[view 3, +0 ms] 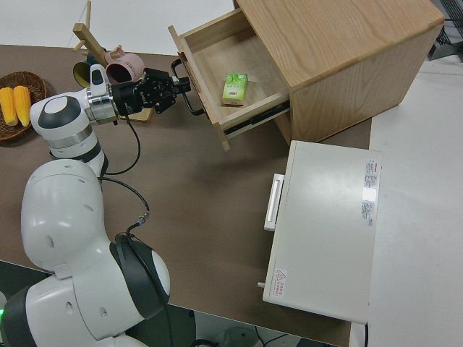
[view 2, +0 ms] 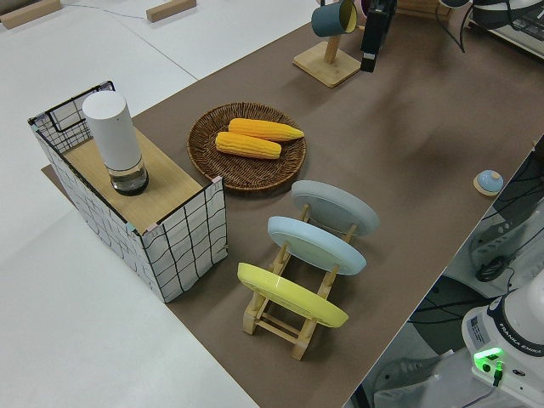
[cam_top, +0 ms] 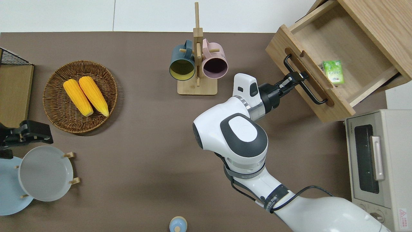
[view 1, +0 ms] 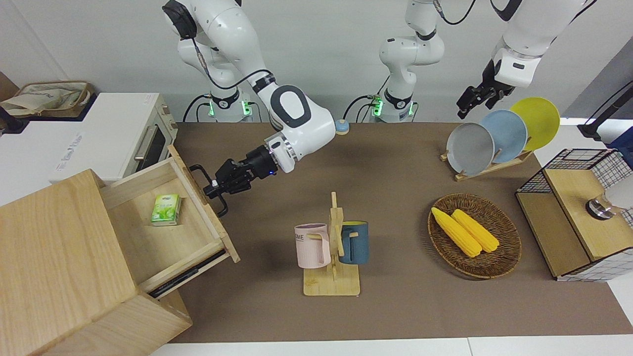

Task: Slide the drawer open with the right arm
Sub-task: 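Pull the handle toward the robot with the right gripper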

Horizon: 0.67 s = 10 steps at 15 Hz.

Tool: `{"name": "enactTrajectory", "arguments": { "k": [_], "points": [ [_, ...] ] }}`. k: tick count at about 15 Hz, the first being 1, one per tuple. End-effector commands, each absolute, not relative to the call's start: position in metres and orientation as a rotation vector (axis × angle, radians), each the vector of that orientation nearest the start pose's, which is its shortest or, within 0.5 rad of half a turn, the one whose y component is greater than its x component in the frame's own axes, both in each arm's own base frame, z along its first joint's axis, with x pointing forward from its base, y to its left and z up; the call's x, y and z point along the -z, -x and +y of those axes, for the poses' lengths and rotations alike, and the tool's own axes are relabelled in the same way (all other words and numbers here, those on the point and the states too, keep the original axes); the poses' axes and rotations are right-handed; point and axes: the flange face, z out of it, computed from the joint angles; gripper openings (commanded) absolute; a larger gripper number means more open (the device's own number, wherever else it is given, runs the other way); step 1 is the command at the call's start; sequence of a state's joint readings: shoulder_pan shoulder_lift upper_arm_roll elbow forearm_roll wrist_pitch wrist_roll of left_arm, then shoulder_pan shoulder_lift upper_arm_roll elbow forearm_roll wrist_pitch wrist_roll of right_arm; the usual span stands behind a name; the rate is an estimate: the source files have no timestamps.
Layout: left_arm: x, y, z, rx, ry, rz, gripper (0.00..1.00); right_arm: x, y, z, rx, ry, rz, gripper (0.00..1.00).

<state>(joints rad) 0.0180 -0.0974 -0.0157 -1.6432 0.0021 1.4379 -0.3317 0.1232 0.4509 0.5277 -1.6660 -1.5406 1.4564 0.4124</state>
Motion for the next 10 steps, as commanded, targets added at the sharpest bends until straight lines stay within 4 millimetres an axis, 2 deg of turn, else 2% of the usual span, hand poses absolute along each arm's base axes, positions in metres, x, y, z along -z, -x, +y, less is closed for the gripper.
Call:
{"name": "enactTrajectory", "arguments": {
  "k": [1,10],
  "points": [
    [-0.636,-0.506,0.001,-0.156,3.081,-0.505,0.99,-0.433,-0.587,0.282,-0.26,-1.702,0.528,0.0],
    [-0.636,-0.506,0.0,-0.156,3.081,-0.503,0.99,-0.44,-0.548,0.327,-0.244,-1.732,0.555,0.0]
  ]
}}
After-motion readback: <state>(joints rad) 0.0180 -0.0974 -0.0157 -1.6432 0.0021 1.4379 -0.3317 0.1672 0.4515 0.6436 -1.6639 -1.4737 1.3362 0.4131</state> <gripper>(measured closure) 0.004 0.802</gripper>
